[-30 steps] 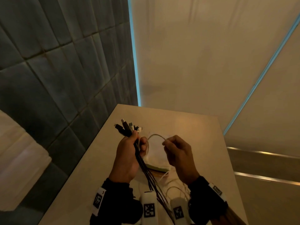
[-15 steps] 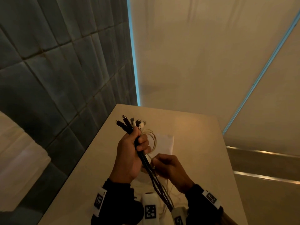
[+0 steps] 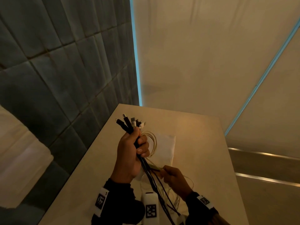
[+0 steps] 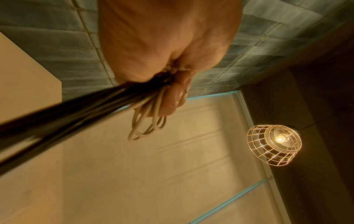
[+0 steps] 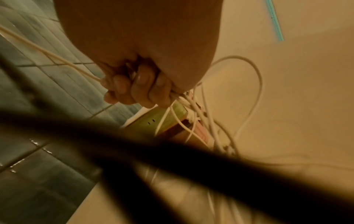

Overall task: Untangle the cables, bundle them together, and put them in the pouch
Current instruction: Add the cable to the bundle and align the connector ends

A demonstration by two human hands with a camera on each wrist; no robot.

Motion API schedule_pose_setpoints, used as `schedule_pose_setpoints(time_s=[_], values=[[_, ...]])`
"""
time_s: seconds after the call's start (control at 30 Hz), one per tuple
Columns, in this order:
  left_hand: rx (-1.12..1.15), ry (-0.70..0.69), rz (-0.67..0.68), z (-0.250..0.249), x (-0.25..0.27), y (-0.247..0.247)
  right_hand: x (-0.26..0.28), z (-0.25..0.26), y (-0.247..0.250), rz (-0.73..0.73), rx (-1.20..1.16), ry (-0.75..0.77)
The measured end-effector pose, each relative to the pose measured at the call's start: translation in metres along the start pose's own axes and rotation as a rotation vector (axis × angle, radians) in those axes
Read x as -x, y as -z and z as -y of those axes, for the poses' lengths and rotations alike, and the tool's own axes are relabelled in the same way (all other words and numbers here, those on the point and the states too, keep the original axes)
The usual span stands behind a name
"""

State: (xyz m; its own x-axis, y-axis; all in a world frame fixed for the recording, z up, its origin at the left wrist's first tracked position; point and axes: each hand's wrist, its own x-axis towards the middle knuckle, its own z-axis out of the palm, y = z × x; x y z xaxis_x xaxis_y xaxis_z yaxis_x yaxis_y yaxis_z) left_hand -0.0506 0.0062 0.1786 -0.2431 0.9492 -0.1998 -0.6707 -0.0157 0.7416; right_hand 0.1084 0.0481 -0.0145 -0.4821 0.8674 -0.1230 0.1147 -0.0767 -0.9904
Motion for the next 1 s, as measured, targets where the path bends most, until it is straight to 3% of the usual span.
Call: schedule_pose_setpoints(time_s=[0.23, 0.37, 0.47, 0.63, 0.73, 0.9, 1.0], values=[[-0.030, -0.063, 0.003, -0.008, 0.001, 0.003, 0.005, -0.015, 0.010, -0.055, 0.067, -0.155], [-0.090, -0.022, -0.038, -0.005, -0.002, 0.008, 0.002, 0.017, 0.015, -0.201, 0.005, -0.175], [-0.125, -0.010, -0.086, -0.001, -0.004, 0.008, -0.002, 0.072, 0.012, -0.215, -0.174, -0.048], [-0.156, 0.057, -0.171, 0.008, -0.004, 0.004, 0.003, 0.134, 0.002, -0.063, -0.287, 0.209], [-0.176, 0.069, -0.175, 0.007, -0.005, 0.003, 0.010, 0.144, -0.006, 0.007, -0.277, 0.301], [-0.229, 0.094, -0.178, 0.007, -0.004, 0.002, 0.015, 0.146, -0.011, -0.029, -0.281, 0.384], [-0.178, 0.159, -0.119, 0.006, -0.003, 0.001, 0.017, 0.146, -0.010, 0.036, -0.239, 0.384]])
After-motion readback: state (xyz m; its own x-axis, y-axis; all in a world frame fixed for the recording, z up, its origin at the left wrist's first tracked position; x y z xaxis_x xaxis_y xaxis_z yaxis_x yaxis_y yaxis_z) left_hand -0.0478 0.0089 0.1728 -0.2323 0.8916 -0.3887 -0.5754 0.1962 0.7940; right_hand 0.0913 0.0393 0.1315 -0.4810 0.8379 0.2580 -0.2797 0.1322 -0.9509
